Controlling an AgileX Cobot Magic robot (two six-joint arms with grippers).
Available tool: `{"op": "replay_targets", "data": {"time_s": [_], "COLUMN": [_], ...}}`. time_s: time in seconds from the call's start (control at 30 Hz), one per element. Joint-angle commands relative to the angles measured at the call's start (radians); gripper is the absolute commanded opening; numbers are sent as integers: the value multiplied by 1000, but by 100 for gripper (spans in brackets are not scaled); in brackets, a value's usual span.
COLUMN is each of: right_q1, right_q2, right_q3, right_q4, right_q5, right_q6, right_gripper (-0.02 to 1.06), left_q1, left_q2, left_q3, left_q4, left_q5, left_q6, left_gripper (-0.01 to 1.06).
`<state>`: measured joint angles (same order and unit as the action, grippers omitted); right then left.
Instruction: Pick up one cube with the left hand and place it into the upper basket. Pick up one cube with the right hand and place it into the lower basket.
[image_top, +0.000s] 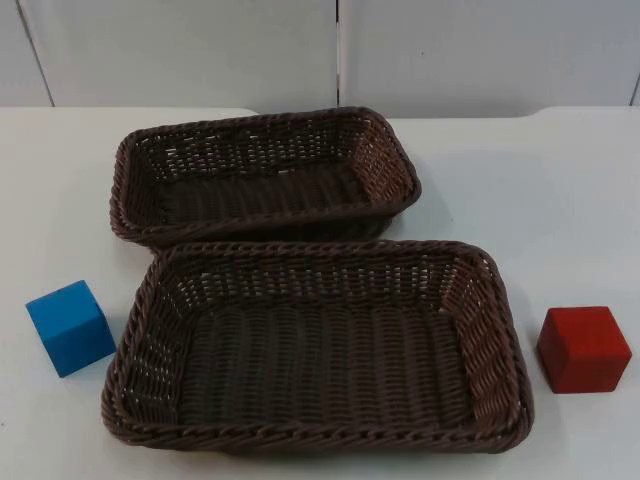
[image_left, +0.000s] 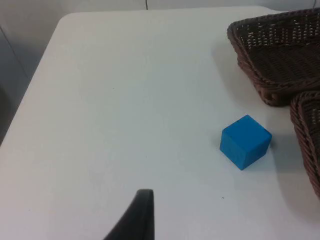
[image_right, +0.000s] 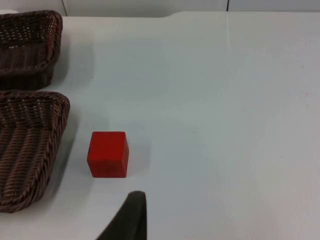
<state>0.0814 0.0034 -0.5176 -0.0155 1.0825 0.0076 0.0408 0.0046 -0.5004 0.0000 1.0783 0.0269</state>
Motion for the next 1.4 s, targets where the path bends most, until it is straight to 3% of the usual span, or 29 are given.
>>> {"op": "replay_targets", "data": {"time_s": [0.0,0.67,0.9,1.13,1.37], "right_q1": [-5,-5,-5,-5,-5], "right_q2": [-3,-3,-3,-3,-3], "right_q3": [2,2,2,2,2], "right_q4": [-3,-3,-3,-3,-3], "right_q5": [-5,-5,-5,-5,-5], "right_q6": [3,3,3,3,3], "right_gripper": [105,105,105,105,105], "left_q1": [-6,-6,-6,-6,-6], "left_q2": [-5,102,191,300,367], "left_q3": [5,-91,-105,-105,-105], "left_q4": [-13,-108,-142,-269,-327], "left_q5": [-5,-49,-133,-247,-302], "left_q6": [-4,28,91,152,186], "left_gripper": [105,105,105,105,105]}}
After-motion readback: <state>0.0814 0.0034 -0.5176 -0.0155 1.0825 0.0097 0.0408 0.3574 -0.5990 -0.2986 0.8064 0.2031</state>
